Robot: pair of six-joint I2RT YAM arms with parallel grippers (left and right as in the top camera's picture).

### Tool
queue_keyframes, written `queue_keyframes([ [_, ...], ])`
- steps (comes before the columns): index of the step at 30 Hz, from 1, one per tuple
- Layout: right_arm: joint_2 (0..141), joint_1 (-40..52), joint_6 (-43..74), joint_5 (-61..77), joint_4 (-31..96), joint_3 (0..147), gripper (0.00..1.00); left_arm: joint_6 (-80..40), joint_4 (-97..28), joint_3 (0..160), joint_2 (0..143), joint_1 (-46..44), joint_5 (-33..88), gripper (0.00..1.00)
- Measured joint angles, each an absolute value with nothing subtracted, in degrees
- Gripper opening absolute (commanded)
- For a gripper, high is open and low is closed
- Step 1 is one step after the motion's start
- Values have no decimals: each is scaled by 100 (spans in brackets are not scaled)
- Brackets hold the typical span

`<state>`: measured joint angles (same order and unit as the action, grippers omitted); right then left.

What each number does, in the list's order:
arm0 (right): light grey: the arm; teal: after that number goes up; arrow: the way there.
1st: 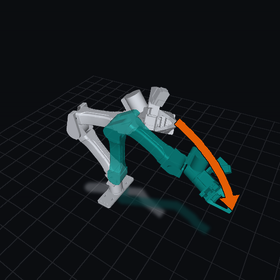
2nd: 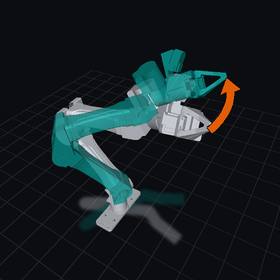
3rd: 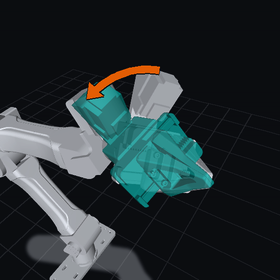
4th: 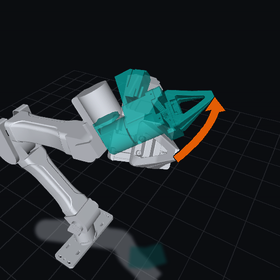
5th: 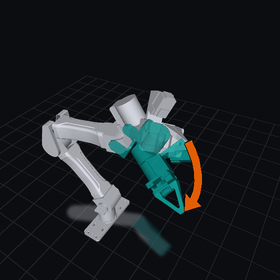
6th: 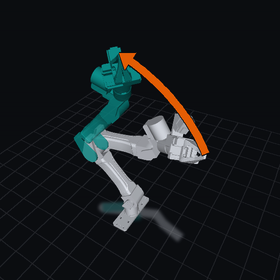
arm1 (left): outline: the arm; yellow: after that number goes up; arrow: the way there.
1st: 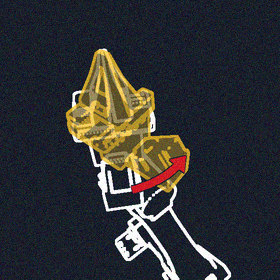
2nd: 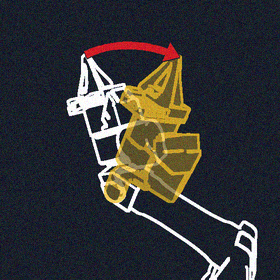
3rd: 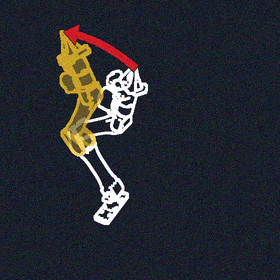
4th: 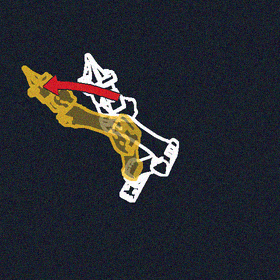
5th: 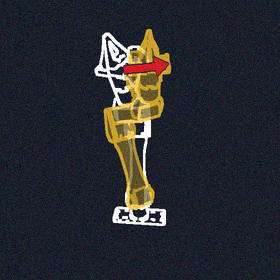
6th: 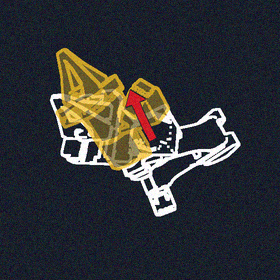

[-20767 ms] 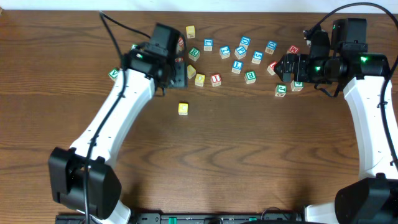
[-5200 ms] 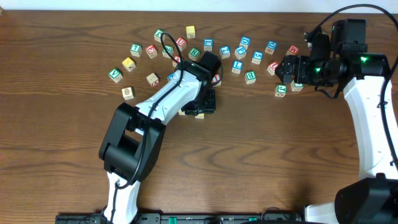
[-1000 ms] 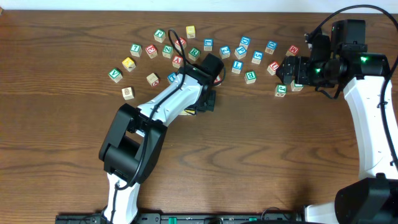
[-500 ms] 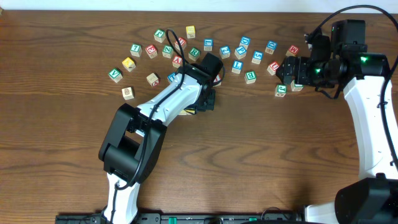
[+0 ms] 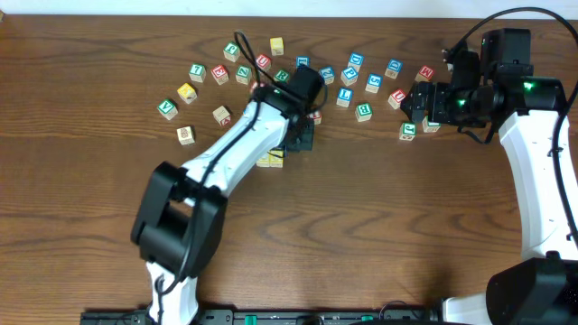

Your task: Spell out CORL

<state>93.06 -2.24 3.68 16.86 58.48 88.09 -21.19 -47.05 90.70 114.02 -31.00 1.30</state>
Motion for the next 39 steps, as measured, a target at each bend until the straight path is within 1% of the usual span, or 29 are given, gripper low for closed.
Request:
queue_keyframes([
  [10,9306,-224,368,1686,5806,8809,99,-2106,-5087,9118,10516,-2506,128,9],
  [18,9306,-224,368,1688,5800,8809,99,-2021,-5256,9122,10182,-1962,113,10],
  [19,9306,-224,368,1688,5800,8809,99,-2003,-5258,9122,10167,-1905,113,10],
  [20,9306,-224,368,1688,5800,8809,99,-1981,-5258,9122,10156,-1863,113,16],
  [23,9306,-224,368,1688,5802,8809,99,-1944,-5264,9122,10147,-1737,110,17],
  [24,9306,-224,368,1688,5802,8809,99,-1944,-5266,9122,10147,-1708,110,22],
  [25,9306,-224,368,1691,5804,8809,99,-1925,-5269,9122,10147,-1688,108,23],
  [30,9306,-172,414,1686,5791,8809,99,-1881,-5271,9122,10147,-1660,110,24],
  [39,9314,187,698,1693,5754,8888,99,-1667,-5271,9122,10147,-1535,113,25],
])
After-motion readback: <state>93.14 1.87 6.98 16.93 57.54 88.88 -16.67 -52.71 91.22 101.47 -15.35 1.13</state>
